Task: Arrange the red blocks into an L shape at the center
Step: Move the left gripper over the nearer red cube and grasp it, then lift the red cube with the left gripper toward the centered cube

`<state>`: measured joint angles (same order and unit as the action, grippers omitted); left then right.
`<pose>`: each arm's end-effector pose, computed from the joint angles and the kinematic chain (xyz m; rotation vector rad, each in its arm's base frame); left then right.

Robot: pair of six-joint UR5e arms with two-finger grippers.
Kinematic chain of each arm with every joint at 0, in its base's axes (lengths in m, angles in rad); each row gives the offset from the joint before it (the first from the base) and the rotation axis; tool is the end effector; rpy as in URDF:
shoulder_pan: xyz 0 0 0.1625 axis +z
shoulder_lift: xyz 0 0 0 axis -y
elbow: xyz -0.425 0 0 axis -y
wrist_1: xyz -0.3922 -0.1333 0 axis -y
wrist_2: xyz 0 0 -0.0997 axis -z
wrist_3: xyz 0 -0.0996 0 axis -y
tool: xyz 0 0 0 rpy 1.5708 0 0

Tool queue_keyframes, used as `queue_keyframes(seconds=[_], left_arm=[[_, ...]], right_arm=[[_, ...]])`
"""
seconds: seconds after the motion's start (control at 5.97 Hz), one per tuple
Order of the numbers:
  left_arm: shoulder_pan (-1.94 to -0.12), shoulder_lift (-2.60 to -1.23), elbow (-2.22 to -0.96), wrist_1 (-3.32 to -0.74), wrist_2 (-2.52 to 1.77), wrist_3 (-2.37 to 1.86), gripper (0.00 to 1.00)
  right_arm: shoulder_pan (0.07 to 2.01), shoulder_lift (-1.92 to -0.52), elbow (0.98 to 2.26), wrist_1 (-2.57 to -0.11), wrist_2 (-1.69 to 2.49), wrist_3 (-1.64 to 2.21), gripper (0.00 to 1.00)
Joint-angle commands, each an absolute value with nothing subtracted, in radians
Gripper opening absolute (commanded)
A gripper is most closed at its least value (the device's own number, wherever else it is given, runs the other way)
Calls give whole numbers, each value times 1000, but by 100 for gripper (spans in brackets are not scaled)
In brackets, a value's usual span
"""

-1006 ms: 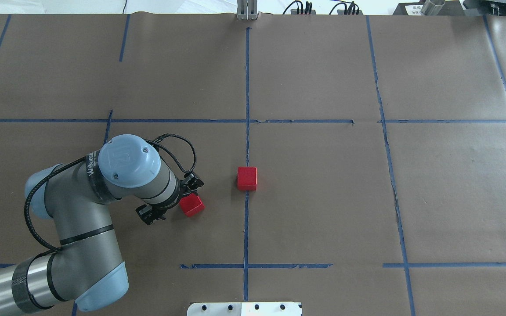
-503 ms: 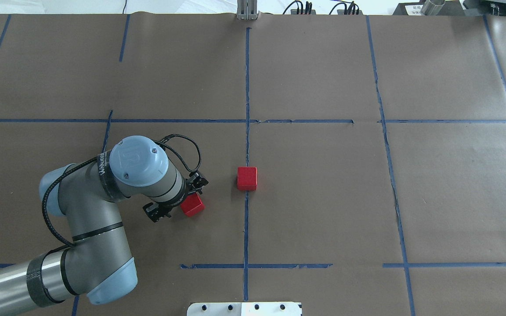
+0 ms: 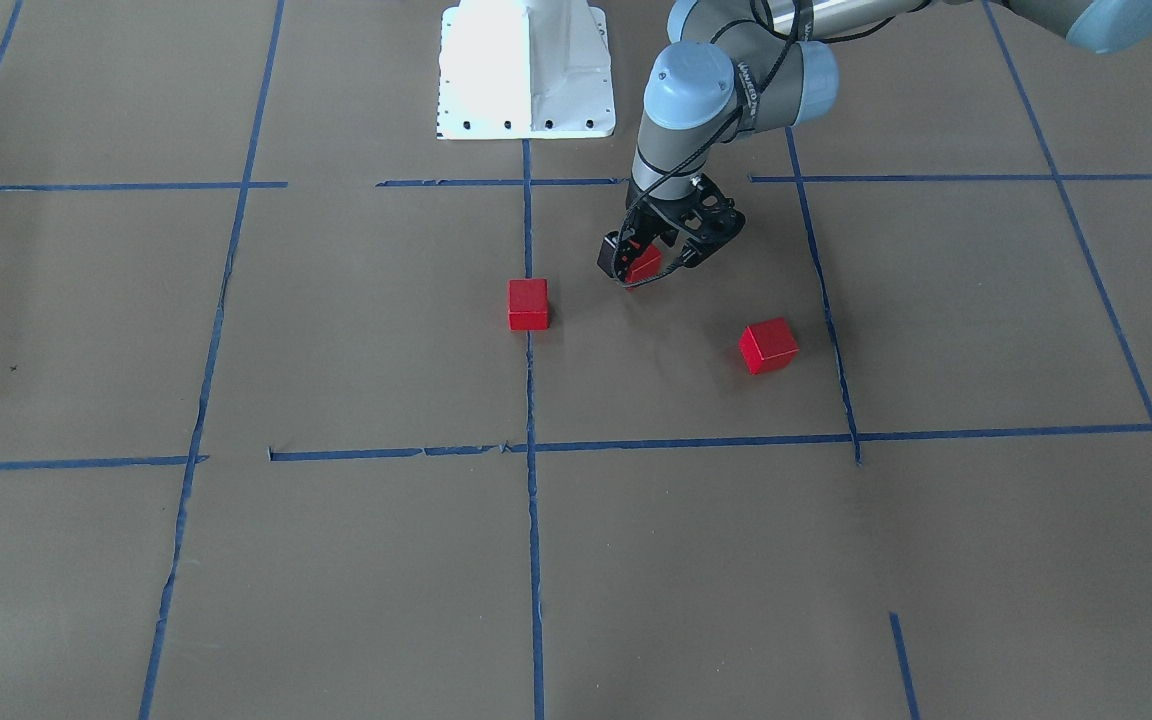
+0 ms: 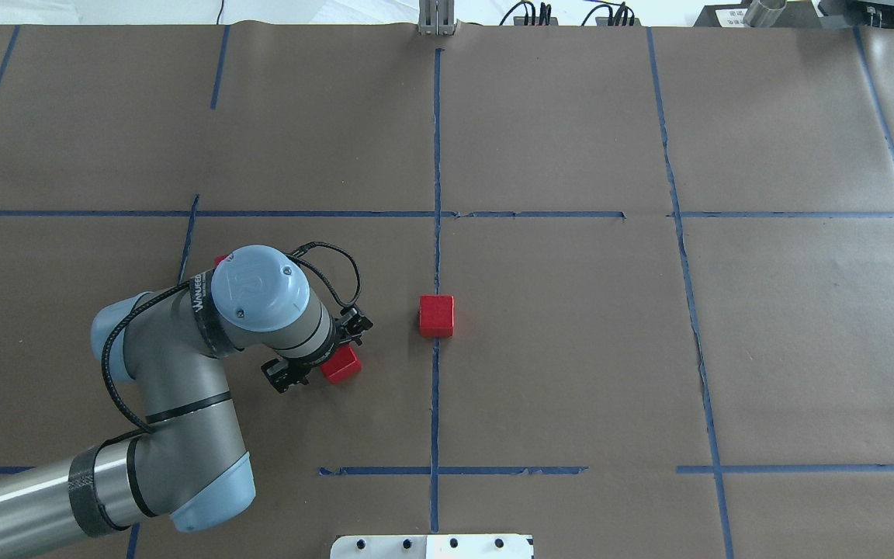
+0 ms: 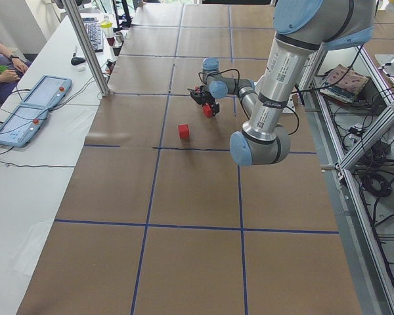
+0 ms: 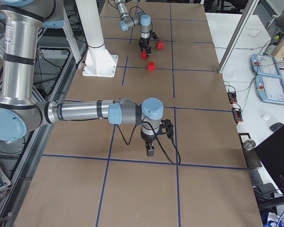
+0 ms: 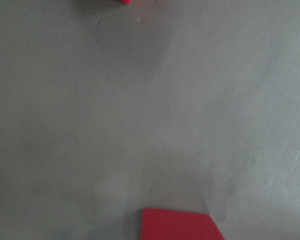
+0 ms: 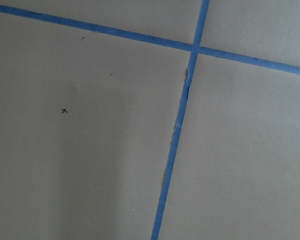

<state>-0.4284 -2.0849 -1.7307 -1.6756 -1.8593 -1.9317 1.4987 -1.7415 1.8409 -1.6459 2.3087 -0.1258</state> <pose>0.5508 -0.3669 0.2857 -0.2518 0.7958 -0.6317 0.0359 -0.4232 0.6137 0.0431 -0.7382 -0.1978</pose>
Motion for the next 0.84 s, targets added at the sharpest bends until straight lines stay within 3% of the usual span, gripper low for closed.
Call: queue_keyframes(seconds=[0.0, 0.17, 0.34, 0.67], left_arm=[[-416, -2086, -1720, -1677, -1836, -1931, 63], [-416, -2086, -1724, -1678, -1836, -1927, 23], [-440, -2086, -1739, -1678, -1835, -1898, 7], [-507, -2117, -1747, -1678, -1812, -1656, 6]], right_arm=[[1499, -1743, 1841, -1646, 2309, -126, 100], [1499, -1743, 1841, -1646, 2309, -126, 100], [1499, -1743, 1842, -1646, 2310, -126, 100], [1499, -1741, 1841, -1646, 2309, -126, 100]])
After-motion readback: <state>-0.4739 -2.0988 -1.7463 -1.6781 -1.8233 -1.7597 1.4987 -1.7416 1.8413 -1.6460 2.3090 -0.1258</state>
